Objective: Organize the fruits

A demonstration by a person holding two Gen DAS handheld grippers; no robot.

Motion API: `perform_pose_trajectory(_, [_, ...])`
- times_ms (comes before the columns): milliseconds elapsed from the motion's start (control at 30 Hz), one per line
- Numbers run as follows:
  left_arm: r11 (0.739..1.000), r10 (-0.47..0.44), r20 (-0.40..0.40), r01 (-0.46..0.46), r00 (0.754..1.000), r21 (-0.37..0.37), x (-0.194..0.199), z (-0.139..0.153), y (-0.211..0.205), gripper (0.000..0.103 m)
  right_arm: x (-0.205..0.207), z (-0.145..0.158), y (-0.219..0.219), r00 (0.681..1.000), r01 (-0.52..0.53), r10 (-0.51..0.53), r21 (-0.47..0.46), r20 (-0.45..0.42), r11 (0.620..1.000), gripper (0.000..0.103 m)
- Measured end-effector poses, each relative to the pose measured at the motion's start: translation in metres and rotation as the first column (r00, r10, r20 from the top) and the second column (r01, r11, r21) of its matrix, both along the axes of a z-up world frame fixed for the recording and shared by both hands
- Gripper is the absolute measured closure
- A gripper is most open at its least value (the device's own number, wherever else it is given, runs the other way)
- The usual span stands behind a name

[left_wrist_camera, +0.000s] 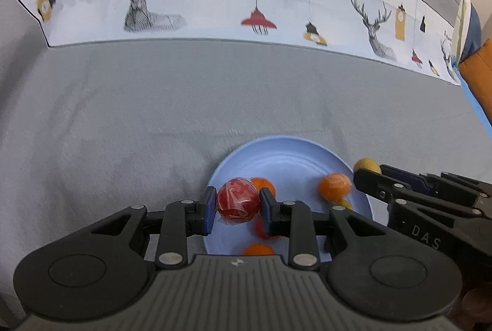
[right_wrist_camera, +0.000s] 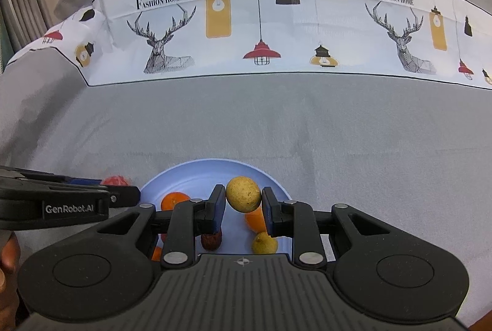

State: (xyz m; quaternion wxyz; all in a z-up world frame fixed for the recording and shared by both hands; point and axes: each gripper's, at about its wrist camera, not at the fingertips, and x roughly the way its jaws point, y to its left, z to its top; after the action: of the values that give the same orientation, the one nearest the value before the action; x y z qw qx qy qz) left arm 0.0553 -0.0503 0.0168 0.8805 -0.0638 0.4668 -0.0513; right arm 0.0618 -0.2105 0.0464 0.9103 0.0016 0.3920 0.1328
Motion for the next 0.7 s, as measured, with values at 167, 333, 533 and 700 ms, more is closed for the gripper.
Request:
perform_pose_trajectory(167, [0.999,-0.044,-0.001,0.044,0.999,0.026,-0.001,-0.003,-0.010,0.070,-0.001,-0.004,0.003,1.000,-0.021,0.021,-0.006,-0.019,1.000,0.076])
perform_pose_trajectory(333, [0.999,-0.046,-0.014,0.047,0.999,0.022,-0.002,-0.006,-0.010,0.070,-0.001,-0.005,0.004,0.999,-0.028,0.028,-0.005,-0.022,1.000,0.076])
perform_pose_trajectory(533, [0.998,-0.042,0.017,0.041,0.999,0.053,-0.002,-0.001,-0.013,0.046,0.001,-0.004,0.003,1.000,-0.001,0.000,-0.020,-0.014,1.000,0.050])
perform_pose_trajectory(700, [0.998,-0.009,0.032,0.007,0.999,0.060,-0.003,0.002,-0.010,0.034,0.003,-0.004,-0.004,0.998,0.051,-0.051,0.000,-0.022,0.999,0.033])
